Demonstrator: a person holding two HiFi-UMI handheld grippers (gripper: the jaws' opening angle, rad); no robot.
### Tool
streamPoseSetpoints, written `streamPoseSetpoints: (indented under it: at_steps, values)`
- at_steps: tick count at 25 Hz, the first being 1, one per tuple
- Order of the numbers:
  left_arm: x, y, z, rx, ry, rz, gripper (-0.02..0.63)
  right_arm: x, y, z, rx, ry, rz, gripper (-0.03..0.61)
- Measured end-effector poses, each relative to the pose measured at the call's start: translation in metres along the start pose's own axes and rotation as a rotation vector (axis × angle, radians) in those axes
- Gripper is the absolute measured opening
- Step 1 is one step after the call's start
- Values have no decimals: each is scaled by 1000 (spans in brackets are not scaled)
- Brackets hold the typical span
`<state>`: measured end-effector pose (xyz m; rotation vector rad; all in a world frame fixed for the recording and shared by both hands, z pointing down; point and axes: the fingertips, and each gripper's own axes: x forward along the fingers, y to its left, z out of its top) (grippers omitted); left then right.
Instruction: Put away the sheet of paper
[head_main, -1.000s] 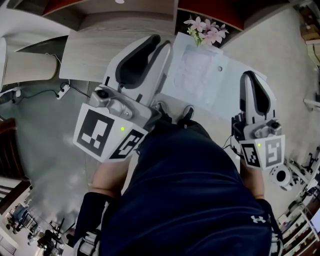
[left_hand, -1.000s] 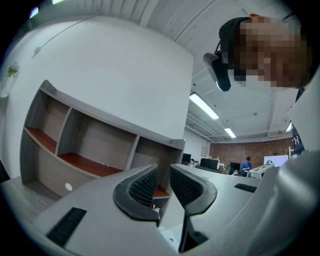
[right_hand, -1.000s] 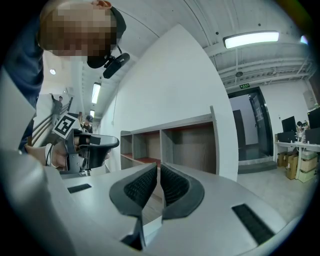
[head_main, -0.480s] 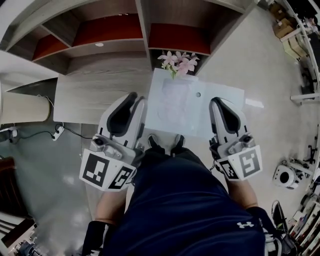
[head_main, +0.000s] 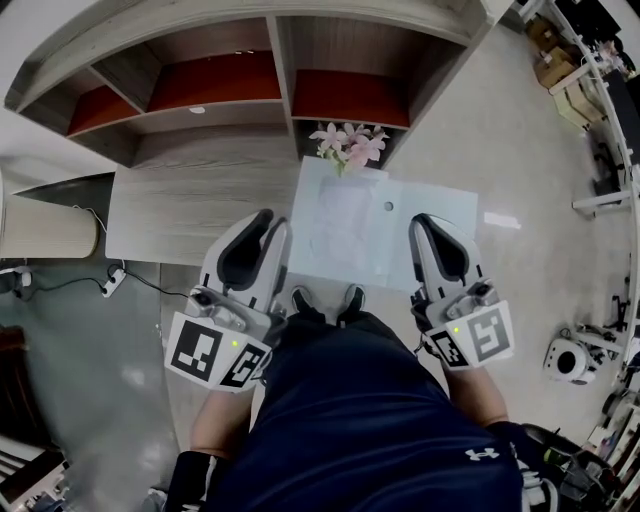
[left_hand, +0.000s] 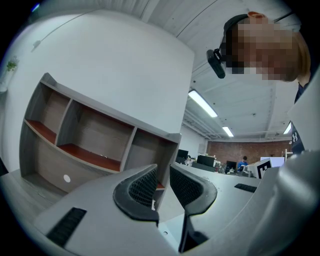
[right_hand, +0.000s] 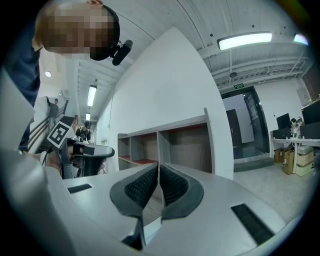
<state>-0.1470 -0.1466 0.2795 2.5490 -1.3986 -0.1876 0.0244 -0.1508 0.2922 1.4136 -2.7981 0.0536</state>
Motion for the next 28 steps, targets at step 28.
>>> streamPoseSetpoints:
  at_steps: [28]
  values:
    - [2,1,-7,-12,24,-2,86,-1,-3,-4,11,14,-9,17]
